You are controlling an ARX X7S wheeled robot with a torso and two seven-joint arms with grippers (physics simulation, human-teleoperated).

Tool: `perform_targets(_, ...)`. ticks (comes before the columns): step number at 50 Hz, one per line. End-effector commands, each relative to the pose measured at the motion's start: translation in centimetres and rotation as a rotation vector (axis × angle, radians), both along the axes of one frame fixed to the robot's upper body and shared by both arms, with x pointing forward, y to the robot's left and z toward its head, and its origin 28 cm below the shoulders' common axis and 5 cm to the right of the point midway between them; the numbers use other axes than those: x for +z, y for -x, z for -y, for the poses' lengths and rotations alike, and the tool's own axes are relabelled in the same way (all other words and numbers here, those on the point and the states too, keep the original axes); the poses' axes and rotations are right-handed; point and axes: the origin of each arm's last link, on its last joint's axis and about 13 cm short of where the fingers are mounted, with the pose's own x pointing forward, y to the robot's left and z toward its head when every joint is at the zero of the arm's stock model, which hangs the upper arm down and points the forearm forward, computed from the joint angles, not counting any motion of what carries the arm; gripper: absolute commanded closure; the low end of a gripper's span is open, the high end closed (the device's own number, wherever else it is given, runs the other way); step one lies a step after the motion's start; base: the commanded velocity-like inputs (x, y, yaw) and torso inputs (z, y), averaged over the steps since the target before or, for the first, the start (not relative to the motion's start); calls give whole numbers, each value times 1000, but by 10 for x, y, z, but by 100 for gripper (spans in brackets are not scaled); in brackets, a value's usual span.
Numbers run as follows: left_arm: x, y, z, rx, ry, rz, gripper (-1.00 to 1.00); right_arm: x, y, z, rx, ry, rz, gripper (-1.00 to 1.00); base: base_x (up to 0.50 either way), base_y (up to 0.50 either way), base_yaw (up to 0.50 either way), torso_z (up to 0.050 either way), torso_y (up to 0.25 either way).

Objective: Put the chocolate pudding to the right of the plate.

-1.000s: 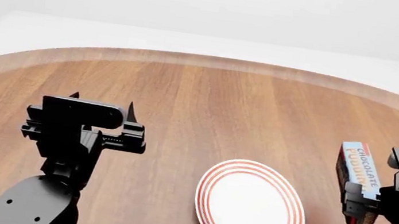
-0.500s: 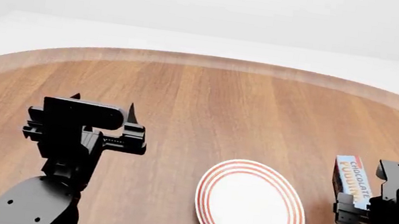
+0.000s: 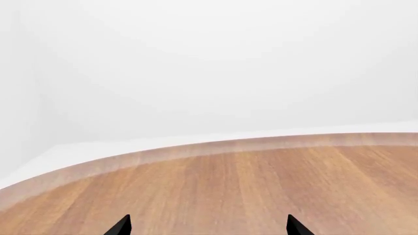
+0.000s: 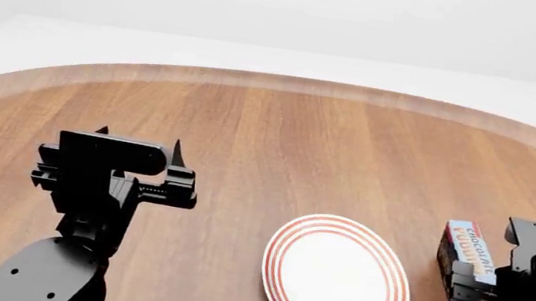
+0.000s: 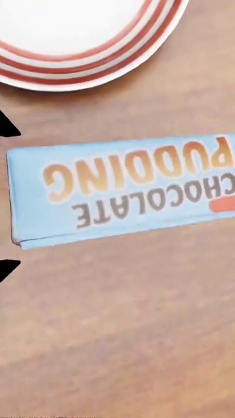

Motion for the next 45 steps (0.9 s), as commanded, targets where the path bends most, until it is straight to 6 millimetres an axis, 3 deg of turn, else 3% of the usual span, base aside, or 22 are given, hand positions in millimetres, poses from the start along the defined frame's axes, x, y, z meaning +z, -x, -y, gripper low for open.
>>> perform_targets(1, 0, 0, 0, -2, -1, 0, -100, 7, 0, 2, -3, -5, 25, -100, 0, 0, 0, 0, 0)
perform_targets(14, 1, 0, 1, -6, -1, 2, -100, 22, -3, 5, -34, 24, 88, -100, 0, 0, 0, 0, 0)
perform_targets(22, 1, 1, 1, -8, -3, 4, -100, 65, -3, 7, -43, 62, 203, -100, 0, 0, 0, 0, 0)
perform_targets(23, 1, 1, 1, -7, -4, 4, -100, 79, -1, 7, -42, 70, 238, -100, 0, 0, 0, 0, 0)
perform_targets(29, 0, 1, 1, -7, -4, 2, -100, 120, 12, 12, -65, 101, 341, -100, 0, 0, 0, 0, 0)
perform_targets(37, 0, 0, 1, -9, -3, 3, -100, 151, 26, 9, -35, 92, 464, -100, 0, 0, 0, 0, 0)
perform_targets(42, 0, 1, 1, -7, -3, 5, -100, 156, 33, 4, 4, 78, 521, -100, 0, 0, 0, 0, 0)
perform_targets(45, 1, 0, 0, -4, 0, 7, -100, 157, 39, -11, 38, 71, 613, -100, 0, 0, 0, 0, 0)
